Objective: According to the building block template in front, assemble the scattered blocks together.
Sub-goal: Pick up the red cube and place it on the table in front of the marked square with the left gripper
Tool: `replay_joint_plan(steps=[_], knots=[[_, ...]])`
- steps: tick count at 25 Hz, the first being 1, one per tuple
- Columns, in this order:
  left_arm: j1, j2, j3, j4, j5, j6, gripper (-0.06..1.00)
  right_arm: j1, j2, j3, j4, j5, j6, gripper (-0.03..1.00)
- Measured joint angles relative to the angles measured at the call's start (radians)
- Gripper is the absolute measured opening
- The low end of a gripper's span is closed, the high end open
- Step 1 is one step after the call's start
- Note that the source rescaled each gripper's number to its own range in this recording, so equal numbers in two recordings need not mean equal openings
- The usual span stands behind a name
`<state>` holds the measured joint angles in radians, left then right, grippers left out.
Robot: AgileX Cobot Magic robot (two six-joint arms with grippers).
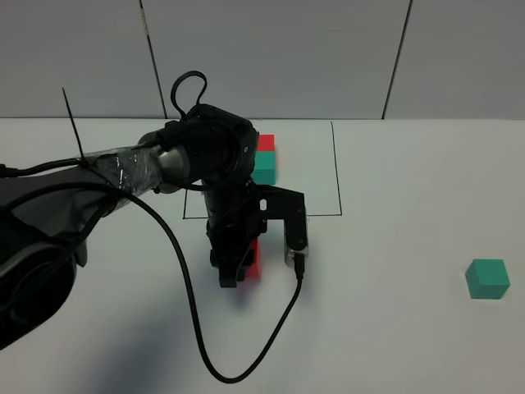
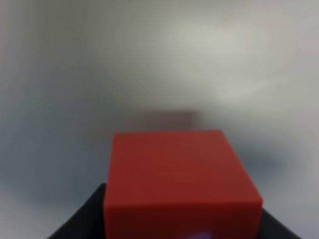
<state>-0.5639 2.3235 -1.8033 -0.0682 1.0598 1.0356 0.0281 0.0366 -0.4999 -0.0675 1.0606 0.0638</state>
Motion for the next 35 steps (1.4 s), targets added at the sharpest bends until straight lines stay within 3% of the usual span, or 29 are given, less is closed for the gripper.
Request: replay_joint_plan(steps=[13, 20, 35], knots=[[-0.011, 0.027, -0.002, -0.084, -0.042, -0.009, 0.00, 0.000, 0.000, 0.000, 0.000, 0.000, 0.000, 0.59], [-0.012, 0.027, -0.006, -0.021, 0.000, -0.009, 0.00, 0.000, 0.000, 0.000, 0.000, 0.000, 0.000, 0.59], [-0.012, 0.059, -0.020, -0.008, 0.023, -0.009, 0.00, 0.000, 0.000, 0.000, 0.000, 0.000, 0.000, 0.59]])
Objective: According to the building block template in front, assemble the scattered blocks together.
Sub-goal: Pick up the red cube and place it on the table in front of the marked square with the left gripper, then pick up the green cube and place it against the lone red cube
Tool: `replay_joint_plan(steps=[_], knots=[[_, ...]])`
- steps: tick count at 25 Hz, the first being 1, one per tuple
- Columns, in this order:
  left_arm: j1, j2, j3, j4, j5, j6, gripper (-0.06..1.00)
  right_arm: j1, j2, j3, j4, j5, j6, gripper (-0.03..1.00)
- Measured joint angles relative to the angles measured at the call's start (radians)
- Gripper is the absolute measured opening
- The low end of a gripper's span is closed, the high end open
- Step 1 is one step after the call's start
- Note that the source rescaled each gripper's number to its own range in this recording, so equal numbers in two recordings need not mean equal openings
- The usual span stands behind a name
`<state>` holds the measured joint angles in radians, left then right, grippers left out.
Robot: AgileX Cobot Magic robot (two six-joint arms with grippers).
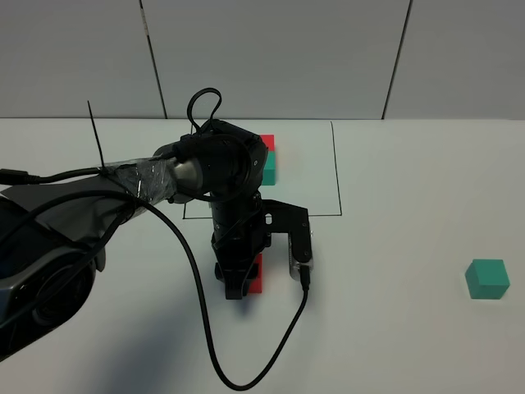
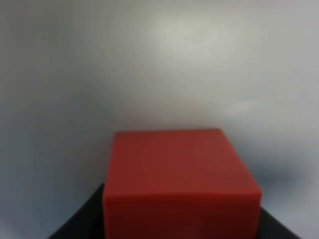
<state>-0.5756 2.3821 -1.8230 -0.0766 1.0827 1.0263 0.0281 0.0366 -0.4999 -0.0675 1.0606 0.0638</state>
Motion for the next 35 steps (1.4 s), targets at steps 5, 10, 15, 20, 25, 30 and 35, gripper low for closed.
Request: replay_joint_plan(steps=[5, 10, 15, 20, 25, 30, 35], knots=[[0.000, 0.000, 0.000, 0.000, -0.004, 0.000, 0.00, 0.000, 0.000, 0.000, 0.000, 0.000, 0.000, 0.59], [0.000, 0.000, 0.000, 0.000, -0.005, 0.001, 0.00, 0.000, 0.000, 0.000, 0.000, 0.000, 0.000, 0.59], [0.000, 0.000, 0.000, 0.000, -0.006, 0.001, 0.03, 0.000, 0.000, 0.000, 0.000, 0.000, 0.000, 0.59], [0.000, 0.000, 0.000, 0.006, -0.020, 0.000, 0.69, 0.000, 0.000, 0.000, 0.000, 0.000, 0.000, 0.59], [0.000, 0.000, 0.000, 0.017, -0.038, -0.001, 1.00, 0.000, 0.000, 0.000, 0.000, 0.000, 0.000, 0.59], [0.000, -0.002, 0.000, 0.016, -0.038, -0.001, 1.00, 0.000, 0.000, 0.000, 0.000, 0.000, 0.000, 0.59], [0.000, -0.011, 0.000, 0.015, -0.029, -0.001, 1.00, 0.000, 0.000, 0.000, 0.000, 0.000, 0.000, 0.59]])
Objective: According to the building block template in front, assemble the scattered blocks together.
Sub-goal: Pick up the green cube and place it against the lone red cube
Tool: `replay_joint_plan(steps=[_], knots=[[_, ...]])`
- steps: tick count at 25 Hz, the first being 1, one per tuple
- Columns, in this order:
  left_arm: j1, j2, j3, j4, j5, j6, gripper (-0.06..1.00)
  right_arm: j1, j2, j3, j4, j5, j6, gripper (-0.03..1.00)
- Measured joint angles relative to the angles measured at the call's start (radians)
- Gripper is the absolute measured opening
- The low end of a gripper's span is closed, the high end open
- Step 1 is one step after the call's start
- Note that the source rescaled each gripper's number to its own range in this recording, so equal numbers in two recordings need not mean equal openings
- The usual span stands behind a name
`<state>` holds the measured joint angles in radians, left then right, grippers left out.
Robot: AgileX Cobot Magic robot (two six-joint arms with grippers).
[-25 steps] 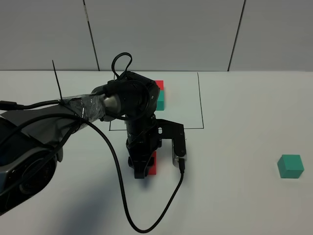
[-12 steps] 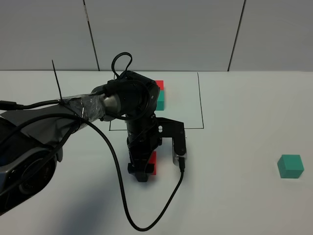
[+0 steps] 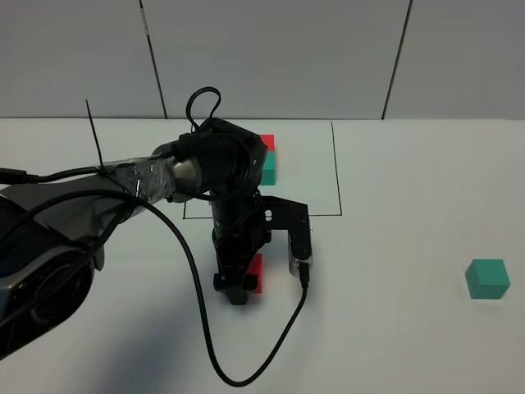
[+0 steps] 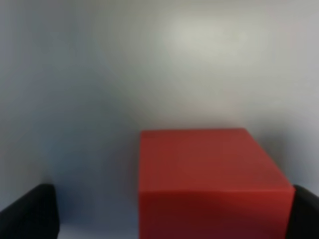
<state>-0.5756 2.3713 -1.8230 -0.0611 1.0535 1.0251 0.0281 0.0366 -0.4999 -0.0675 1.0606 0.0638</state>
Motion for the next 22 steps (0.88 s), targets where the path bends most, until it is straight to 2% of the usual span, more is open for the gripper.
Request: replay_joint_plan(steps=[5, 15, 22], knots=[[0.000, -0.020, 0.001, -0.004, 0.048, -0.006, 1.00, 0.000, 0.000, 0.000, 0.000, 0.000, 0.000, 0.59], [0.000, -0.104, 0.001, -0.023, 0.076, -0.029, 1.00, 0.000, 0.000, 0.000, 0.000, 0.000, 0.000, 0.59], [0.000, -0.166, 0.001, -0.053, 0.077, -0.119, 0.99, 0.000, 0.000, 0.000, 0.000, 0.000, 0.000, 0.59]])
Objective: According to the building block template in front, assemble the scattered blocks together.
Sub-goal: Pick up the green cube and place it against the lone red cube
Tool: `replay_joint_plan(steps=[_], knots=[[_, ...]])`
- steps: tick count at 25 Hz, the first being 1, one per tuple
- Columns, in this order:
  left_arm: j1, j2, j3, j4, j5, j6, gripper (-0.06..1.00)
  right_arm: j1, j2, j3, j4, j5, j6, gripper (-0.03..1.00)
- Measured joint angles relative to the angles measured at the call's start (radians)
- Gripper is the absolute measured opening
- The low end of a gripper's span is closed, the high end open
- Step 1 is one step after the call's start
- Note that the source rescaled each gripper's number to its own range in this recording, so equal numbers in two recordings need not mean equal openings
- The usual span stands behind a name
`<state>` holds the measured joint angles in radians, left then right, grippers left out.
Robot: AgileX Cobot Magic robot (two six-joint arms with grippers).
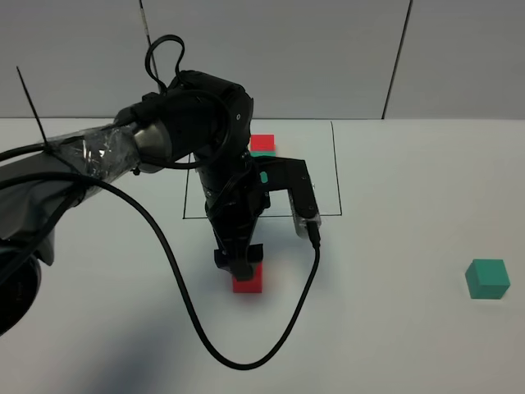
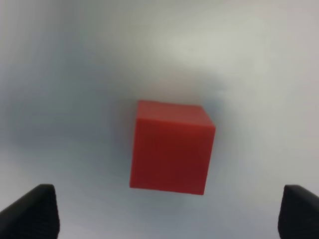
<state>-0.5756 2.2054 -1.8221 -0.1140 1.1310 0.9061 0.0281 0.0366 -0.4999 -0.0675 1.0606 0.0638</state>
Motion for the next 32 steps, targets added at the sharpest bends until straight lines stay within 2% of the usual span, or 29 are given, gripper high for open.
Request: replay_joint_plan(steps=[8, 14, 20, 27, 32], knots=[[0.000, -0.045, 0.000, 0.000, 0.005, -0.161, 0.97, 0.000, 0.000, 0.000, 0.000, 0.000, 0.000, 0.59], [0.000, -0.077, 0.000, 0.004, 0.003, -0.170, 0.96, 0.000, 0.000, 0.000, 0.000, 0.000, 0.000, 0.59], [0.002, -0.083, 0.000, 0.059, 0.004, -0.176, 0.93, 0.000, 0.000, 0.000, 0.000, 0.000, 0.000, 0.59], [0.035, -0.083, 0.000, 0.075, 0.005, -0.246, 0.91, 0.000, 0.000, 0.000, 0.000, 0.000, 0.000, 0.59], [0.035, -0.085, 0.000, 0.122, 0.006, -0.295, 0.89, 0.000, 0.000, 0.000, 0.000, 0.000, 0.000, 0.59]])
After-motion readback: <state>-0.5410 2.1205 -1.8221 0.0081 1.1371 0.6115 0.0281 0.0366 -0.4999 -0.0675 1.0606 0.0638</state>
